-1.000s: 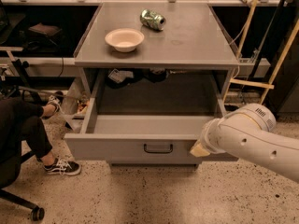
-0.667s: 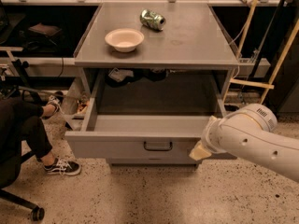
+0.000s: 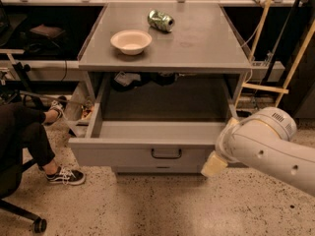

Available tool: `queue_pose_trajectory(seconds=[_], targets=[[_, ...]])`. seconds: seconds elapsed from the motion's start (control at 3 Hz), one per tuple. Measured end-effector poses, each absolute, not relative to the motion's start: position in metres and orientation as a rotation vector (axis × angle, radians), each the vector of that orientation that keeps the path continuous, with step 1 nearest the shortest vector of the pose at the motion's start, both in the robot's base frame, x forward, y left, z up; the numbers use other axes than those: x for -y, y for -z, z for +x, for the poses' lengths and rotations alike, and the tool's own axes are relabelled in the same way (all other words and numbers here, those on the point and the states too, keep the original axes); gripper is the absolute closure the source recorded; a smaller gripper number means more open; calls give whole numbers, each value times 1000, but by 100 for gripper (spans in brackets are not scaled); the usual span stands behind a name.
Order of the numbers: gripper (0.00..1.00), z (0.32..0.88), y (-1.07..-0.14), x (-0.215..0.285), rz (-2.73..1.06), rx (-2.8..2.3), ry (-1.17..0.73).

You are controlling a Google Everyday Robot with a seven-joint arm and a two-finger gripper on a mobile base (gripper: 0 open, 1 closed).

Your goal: Open top drawer

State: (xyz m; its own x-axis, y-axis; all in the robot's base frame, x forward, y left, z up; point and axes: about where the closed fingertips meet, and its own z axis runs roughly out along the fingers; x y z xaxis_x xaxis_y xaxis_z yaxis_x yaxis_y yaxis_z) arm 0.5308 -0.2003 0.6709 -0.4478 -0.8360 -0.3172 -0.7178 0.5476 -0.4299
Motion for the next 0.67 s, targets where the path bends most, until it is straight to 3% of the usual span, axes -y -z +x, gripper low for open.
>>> queue_pose_trajectory(seconds=[0.33, 0.67], targets=[[0, 483, -709, 224, -1145, -2404, 460], [0, 399, -748, 252, -884, -2558, 549]])
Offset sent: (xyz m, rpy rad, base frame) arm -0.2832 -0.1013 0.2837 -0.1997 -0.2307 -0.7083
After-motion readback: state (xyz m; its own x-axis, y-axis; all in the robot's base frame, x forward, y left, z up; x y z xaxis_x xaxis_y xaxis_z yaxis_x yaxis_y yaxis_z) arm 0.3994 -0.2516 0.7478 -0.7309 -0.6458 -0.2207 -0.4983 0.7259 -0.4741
